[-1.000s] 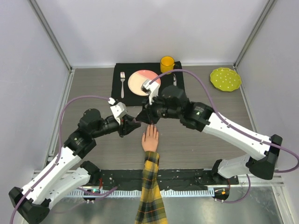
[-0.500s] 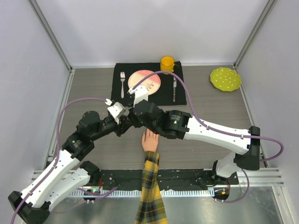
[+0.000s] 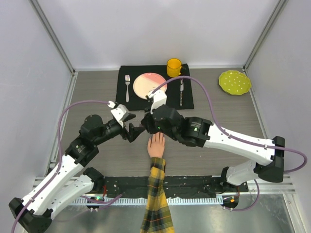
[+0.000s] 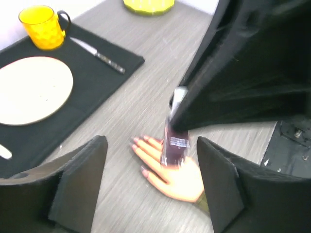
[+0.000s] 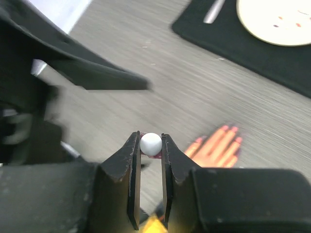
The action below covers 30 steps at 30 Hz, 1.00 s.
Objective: Paint the nails
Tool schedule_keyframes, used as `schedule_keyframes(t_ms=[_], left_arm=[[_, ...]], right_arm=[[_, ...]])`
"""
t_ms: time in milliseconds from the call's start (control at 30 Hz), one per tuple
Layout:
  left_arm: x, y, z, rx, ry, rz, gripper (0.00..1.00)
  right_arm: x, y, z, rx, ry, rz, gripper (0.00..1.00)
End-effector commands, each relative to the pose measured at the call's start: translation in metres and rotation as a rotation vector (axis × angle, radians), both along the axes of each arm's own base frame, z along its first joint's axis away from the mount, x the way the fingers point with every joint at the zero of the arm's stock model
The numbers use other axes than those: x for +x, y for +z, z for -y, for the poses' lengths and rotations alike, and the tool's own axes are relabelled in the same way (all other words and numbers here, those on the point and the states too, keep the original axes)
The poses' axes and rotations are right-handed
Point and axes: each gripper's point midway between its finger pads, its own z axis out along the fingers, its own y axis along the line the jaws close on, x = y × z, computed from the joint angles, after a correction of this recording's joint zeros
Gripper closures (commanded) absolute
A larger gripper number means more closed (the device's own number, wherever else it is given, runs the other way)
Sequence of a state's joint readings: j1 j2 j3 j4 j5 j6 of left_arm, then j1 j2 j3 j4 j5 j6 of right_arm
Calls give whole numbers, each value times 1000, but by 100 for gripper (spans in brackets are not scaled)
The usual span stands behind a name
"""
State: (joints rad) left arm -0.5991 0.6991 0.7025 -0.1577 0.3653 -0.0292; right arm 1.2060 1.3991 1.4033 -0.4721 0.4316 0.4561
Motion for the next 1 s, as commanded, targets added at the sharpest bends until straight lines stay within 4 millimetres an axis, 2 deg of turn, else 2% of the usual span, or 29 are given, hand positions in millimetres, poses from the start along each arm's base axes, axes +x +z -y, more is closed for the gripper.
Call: schedule_keyframes(t_ms=[0,67,133,167,200,233,267,300,367,400,467,500,600,633,733,767,833,967], left_arm=[[1,49,-2,-108,13,137,16],[2,51,-3,-116,20,147,13],[4,52,-6,-122,45,156,12],[5,53,-7,-126,53,156,12],[6,51,-8,-120,59,149,11],[6,53,-8,-120,60,149,11],[6,52,-9,-119,63,148,11],[7,53,-9,-122,70,150,11],[10,50,-9,-121,79,142,11],[11,49,-8,-121,79,135,11],[8,50,-5,-118,60,123,11],[8,50,-4,-119,54,121,11],[10,50,-5,-133,65,127,11],[10,49,-5,-138,67,119,10],[8,49,-3,-143,52,113,10],[7,48,-3,-143,52,110,10],[9,48,-2,-154,55,113,10],[7,50,2,-154,30,99,11]], right_arm=[[22,0,37,34,-102,-7,99],[42,-1,62,35,-187,1,99],[54,-18,84,-10,-274,8,99],[68,-18,108,-22,-369,35,99],[74,-31,123,-56,-427,40,99],[81,-34,137,-69,-488,52,99],[93,-43,168,-111,-605,72,99],[99,-47,184,-111,-676,74,99],[108,-59,214,-138,-788,79,99],[115,-70,244,-165,-890,81,99],[121,-85,270,-183,-979,79,99],[124,-98,294,-210,-1058,78,99],[128,-123,331,-215,-1173,57,99],[131,-132,354,-216,-1235,33,99],[140,-159,383,-187,-1286,-37,99],[144,-163,389,-183,-1303,-45,99],[148,-169,396,-188,-1324,-57,99],[157,-200,401,-209,-1333,-120,99]])
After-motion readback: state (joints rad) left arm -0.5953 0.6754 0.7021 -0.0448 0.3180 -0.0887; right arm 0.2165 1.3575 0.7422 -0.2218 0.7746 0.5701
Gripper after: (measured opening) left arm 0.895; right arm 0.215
